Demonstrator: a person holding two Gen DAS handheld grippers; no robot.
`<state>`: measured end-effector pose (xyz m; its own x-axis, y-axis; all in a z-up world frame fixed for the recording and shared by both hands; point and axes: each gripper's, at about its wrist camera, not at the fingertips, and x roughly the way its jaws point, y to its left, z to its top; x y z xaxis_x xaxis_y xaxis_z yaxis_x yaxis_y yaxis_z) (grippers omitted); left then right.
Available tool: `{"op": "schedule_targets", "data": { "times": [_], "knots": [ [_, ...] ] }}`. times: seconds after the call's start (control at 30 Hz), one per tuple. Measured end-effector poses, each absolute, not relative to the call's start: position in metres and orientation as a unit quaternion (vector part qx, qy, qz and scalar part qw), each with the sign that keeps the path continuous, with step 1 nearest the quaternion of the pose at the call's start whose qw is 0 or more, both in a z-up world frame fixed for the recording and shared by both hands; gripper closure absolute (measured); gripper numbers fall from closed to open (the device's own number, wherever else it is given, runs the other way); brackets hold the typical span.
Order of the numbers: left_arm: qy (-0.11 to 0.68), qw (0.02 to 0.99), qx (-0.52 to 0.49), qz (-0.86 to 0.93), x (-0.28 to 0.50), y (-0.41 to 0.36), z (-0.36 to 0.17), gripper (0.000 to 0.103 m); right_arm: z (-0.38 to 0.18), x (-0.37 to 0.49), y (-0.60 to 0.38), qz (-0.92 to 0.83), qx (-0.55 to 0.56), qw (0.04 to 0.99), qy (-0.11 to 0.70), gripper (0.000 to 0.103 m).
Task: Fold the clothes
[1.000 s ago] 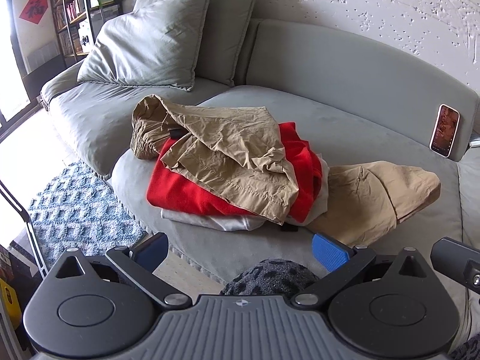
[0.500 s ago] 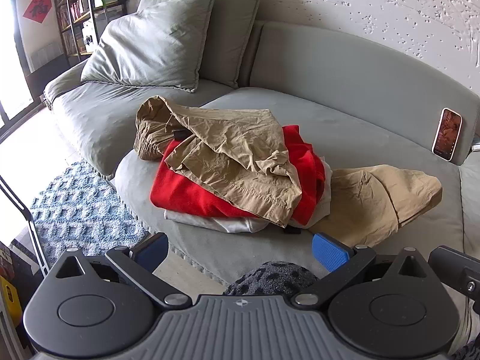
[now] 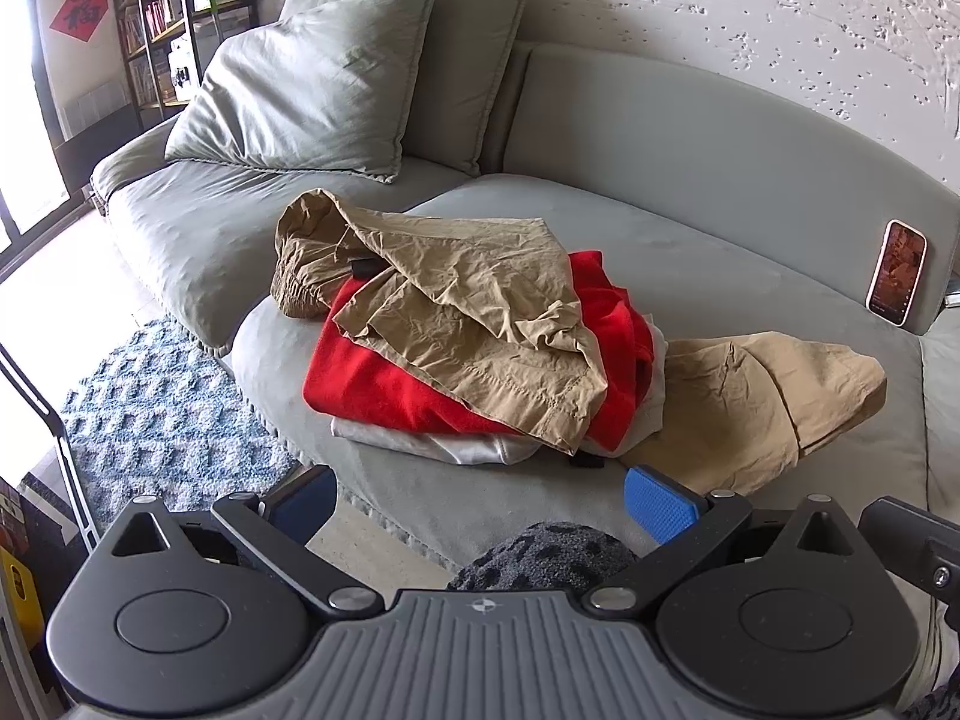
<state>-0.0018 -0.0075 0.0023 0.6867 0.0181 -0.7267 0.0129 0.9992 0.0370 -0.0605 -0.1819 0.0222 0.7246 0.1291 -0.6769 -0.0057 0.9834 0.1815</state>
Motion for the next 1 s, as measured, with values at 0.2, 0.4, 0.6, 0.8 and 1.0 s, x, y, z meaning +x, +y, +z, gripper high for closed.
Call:
{"op": "schedule_targets", "data": {
  "times": [0.2, 0.4, 0.6, 0.8, 1.0],
  "knots": [
    [0.395, 0.918, 0.021, 0.002, -0.0024, -0.0081, 0.0022, 0.001, 0.0221, -0.0606, -0.1828, 0.035, 0.085, 0.925, 0.369, 0.000],
    [0.395, 0.919, 0.021, 0.001, -0.0029, -0.0084, 0.0022, 0.001, 0.0219, -0.0611, -0.1839, 0.034, 0.086, 0.925, 0.369, 0.000],
    [0.395, 0.918, 0.022, 0.002, -0.0031, -0.0091, 0.0024, 0.001, 0.0215, -0.0610, -0.1840, 0.034, 0.087, 0.925, 0.369, 0.000],
    [0.395, 0.918, 0.022, 0.001, -0.0033, -0.0098, 0.0021, 0.001, 0.0205, -0.0609, -0.1838, 0.034, 0.088, 0.924, 0.371, 0.000],
    [0.396, 0.918, 0.021, 0.002, -0.0032, -0.0093, 0.0020, 0.001, 0.0199, -0.0606, -0.1837, 0.034, 0.089, 0.923, 0.372, 0.000]
  ]
}}
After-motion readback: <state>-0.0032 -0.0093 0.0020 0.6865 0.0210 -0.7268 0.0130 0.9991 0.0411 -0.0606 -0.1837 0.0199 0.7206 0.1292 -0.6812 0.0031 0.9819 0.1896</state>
